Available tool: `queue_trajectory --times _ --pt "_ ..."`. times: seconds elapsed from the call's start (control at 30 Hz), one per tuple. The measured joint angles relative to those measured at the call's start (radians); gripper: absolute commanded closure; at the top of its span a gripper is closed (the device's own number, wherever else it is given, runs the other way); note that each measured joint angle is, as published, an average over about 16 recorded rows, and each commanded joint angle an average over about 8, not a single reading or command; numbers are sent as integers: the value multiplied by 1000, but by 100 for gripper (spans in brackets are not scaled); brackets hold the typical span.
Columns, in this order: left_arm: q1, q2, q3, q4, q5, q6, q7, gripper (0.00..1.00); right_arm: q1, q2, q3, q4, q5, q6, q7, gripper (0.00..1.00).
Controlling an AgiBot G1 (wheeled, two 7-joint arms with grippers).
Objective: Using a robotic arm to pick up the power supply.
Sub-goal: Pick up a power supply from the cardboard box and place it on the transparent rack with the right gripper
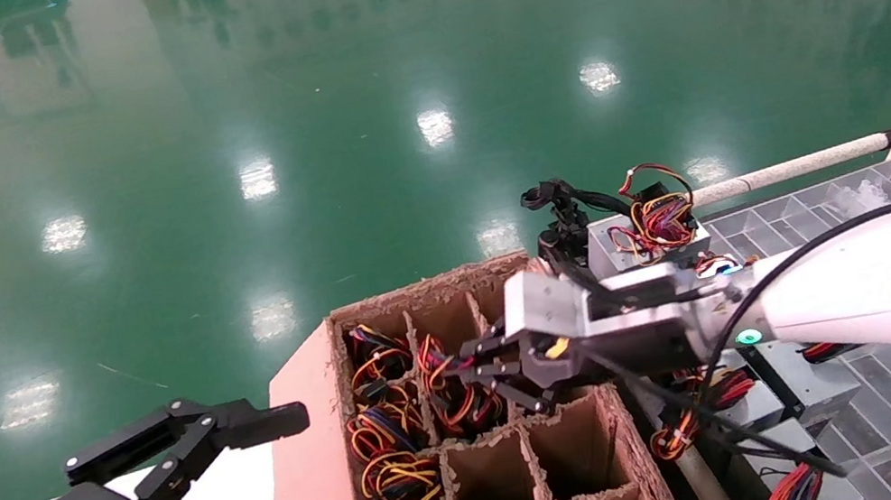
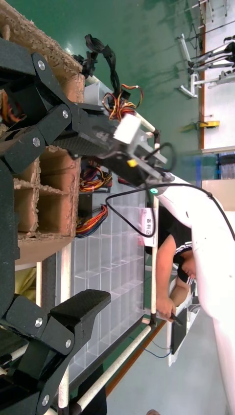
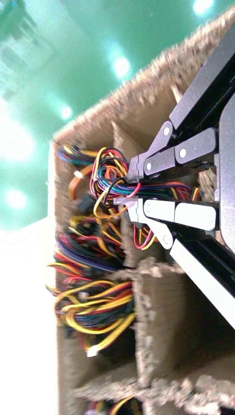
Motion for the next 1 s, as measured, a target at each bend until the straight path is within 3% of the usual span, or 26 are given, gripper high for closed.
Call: queue_trajectory --times 0.57,0.8,1.0 --pt "0 0 0 0 0 0 0 0 71 158 112 68 173 -196 23 100" --pt "0 0 0 0 0 0 0 0 82 279 140 221 261 -227 99 100" --pt "0 0 0 0 0 0 0 0 57 438 143 421 325 -221 195 100"
